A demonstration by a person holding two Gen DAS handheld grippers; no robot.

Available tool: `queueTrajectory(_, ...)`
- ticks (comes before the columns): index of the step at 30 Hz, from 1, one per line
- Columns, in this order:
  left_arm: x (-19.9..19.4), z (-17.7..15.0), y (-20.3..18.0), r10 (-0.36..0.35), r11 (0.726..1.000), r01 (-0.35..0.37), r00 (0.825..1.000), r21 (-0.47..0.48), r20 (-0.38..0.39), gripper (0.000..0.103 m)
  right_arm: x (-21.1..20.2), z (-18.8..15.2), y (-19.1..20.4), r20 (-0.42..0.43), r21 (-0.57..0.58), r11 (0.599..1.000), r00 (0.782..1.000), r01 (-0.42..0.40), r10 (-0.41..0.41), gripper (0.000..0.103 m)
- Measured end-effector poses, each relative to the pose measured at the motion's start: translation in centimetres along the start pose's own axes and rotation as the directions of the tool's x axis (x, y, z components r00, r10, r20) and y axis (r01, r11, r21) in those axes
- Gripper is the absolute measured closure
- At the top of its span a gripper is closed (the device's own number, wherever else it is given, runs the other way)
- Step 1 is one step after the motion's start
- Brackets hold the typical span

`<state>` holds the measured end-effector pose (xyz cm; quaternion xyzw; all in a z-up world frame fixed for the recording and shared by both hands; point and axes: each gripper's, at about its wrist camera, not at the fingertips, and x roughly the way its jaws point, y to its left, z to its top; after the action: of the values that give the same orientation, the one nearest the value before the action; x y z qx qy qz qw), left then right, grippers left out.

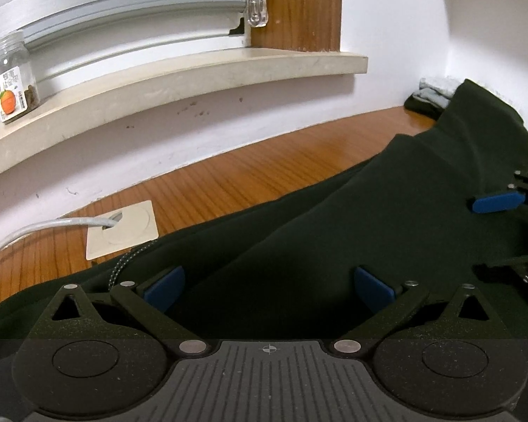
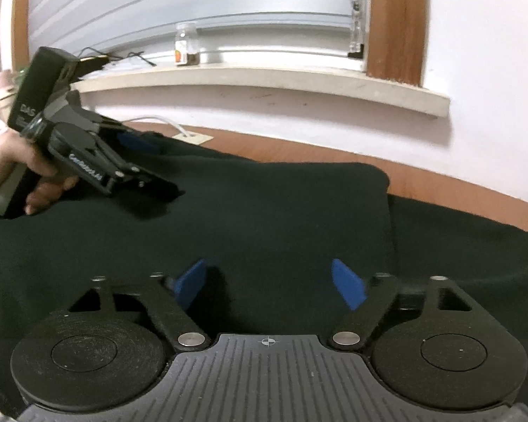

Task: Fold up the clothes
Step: 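Open both tools and release the folded sweatpants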

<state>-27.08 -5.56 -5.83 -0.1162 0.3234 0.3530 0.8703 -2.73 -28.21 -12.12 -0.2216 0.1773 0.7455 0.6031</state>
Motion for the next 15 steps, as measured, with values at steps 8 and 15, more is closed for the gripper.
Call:
queueTrajectory(8, -0.07, 0.01, 0.06, -0.005, 1.000, 0.005, 1.000, -0.004, 0.004, 0.001, -0.14, 0.12, -0.15, -0.041, 0.012, 0.999, 0.998, -0.050, 0.050, 0.000)
queueTrajectory(15, -0.14, 0.04, 0.10, -0.006, 1.000, 0.006, 1.000, -0.008, 0.007, 0.001, -0.58, -0.05, -0.25, -0.031, 0.043, 0.998, 0.999, -0.035, 0.037, 0.000)
